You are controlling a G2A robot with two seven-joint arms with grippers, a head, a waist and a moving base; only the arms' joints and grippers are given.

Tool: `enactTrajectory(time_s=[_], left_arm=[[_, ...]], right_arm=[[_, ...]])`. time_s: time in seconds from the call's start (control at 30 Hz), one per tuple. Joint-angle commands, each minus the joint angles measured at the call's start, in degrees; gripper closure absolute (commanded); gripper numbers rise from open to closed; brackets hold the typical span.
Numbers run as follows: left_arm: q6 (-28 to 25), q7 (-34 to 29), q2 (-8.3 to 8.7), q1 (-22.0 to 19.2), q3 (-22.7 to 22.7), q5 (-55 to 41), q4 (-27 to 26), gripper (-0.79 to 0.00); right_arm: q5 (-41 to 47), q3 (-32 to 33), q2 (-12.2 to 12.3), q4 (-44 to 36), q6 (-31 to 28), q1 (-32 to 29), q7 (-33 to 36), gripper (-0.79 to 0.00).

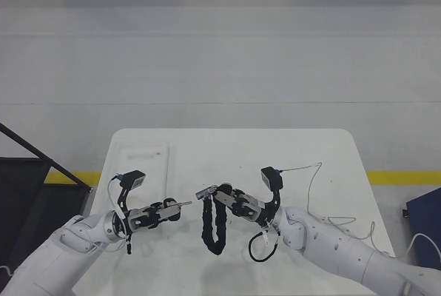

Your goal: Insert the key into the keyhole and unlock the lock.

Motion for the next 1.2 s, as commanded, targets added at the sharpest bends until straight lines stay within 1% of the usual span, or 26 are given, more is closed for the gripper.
enactTrajectory(time_s=[0.0, 0.6, 0.97, 1.17], left_arm=[[0.00, 0.00, -0.15, 0.02, 0.07, 0.21, -0.13, 0.000], [0.00, 0.00, -1.98, -0.45, -0.78, 0.69, 0.98, 0.000], [0.00, 0.00, -2.75, -1.76, 0.71, 0.87, 2.23, 0.000], [0.00, 0.00, -3.03, -2.24, 0.76, 1.04, 2.63, 0.000]], right_arm=[[0.00, 0.00, 0.00, 0.00, 0.00, 0.00, 0.00, 0.000], [0.00, 0.00, 0.00, 0.00, 0.00, 0.00, 0.00, 0.000], [0.00, 0.00, 0.00, 0.00, 0.00, 0.00, 0.00, 0.000], [0.00, 0.00, 0.00, 0.00, 0.00, 0.00, 0.00, 0.000]])
